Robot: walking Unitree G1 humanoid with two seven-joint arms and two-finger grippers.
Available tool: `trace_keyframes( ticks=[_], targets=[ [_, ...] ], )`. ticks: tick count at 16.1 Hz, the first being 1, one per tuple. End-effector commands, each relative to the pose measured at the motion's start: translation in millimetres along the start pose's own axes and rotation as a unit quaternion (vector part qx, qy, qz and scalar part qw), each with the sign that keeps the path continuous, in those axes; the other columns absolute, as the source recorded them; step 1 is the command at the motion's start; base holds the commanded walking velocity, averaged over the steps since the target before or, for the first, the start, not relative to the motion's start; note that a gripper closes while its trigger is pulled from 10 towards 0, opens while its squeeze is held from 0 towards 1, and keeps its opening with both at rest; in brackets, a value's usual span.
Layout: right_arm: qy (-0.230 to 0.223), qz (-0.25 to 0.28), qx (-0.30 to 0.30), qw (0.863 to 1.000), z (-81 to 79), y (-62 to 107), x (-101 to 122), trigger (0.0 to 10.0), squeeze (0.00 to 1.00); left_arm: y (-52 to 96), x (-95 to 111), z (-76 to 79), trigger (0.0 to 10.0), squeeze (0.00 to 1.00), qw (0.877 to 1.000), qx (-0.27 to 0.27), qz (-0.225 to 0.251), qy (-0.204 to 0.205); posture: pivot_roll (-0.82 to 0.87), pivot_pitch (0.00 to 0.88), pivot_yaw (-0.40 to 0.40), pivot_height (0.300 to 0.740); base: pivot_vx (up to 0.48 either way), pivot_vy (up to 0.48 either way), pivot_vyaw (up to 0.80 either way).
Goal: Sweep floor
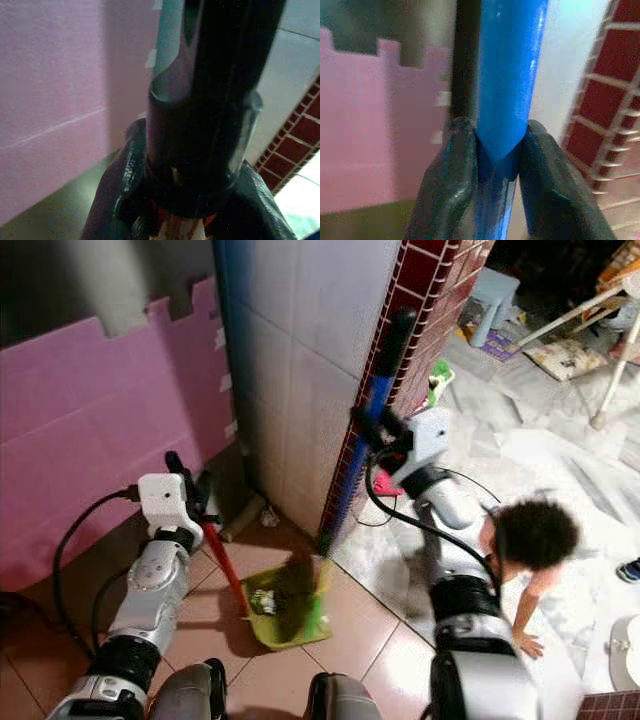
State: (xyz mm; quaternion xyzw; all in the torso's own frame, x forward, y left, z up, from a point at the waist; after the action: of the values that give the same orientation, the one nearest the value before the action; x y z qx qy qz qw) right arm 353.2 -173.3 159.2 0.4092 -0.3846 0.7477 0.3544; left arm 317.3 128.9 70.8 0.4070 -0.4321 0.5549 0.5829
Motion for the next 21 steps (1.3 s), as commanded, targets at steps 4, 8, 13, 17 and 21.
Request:
trace_keyframes(
  ticks=[4, 8, 13, 17, 21],
  targets=[
    [0.139, -0.051, -0.074, 0.986, 45.7, 24.3, -4, 10.0, 0.0, -8.1, 12, 7.4, 10.0, 0.0, 0.998, -0.016, 0.03, 0.059, -0.17, 0.026, -0.103, 0.74, 0.0, 0.0, 0.0],
    [0.177, -0.098, -0.084, 0.976, 42.4, 41.9, -24, 10.0, 0.0, -4.5, 19, 6.8, 10.0, 0.0, 0.993, -0.031, 0.046, 0.107, -0.15, 0.004, -0.096, 0.74, 0.0, 0.0, 0.0],
    [0.181, -0.116, -0.08, 0.973, 35.2, 41.0, -34, 10.0, 0.0, 1.5, 22, 14.9, 10.0, 0.0, 0.985, -0.072, 0.051, 0.147, -0.14, 0.0, -0.101, 0.74, 0.0, 0.0, 0.0],
    [0.187, -0.133, -0.081, 0.97, 35.4, 42.8, -40, 10.0, 0.0, 4.1, 21, 26.3, 10.0, 0.0, 0.977, -0.119, 0.035, 0.174, -0.14, 0.0, -0.09, 0.74, 0.0, 0.0, 0.0],
    [0.179, -0.159, -0.094, 0.966, 36.1, 48.7, -48, 10.0, 0.0, 5.3, 16, 27.2, 10.0, 0.0, 0.982, -0.113, 0.005, 0.151, -0.13, 0.0, -0.082, 0.74, 0.0, 0.0, 0.0]
  ],
)
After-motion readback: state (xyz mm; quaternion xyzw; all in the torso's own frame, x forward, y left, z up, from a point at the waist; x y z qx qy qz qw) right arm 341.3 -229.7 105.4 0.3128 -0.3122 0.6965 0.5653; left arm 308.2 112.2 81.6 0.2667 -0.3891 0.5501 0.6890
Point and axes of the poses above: a point about 5 cm out from each wrist's last joint towards the gripper, its own y axis pointing back from the gripper into the wrist, its own x axis along the axis of the wrist's last joint, z = x × y, the point moved 1 cm from there along -y, pointing out of the wrist towards the gripper, and after that the axes turned 13 degrees about y, right-handed, at the moved point
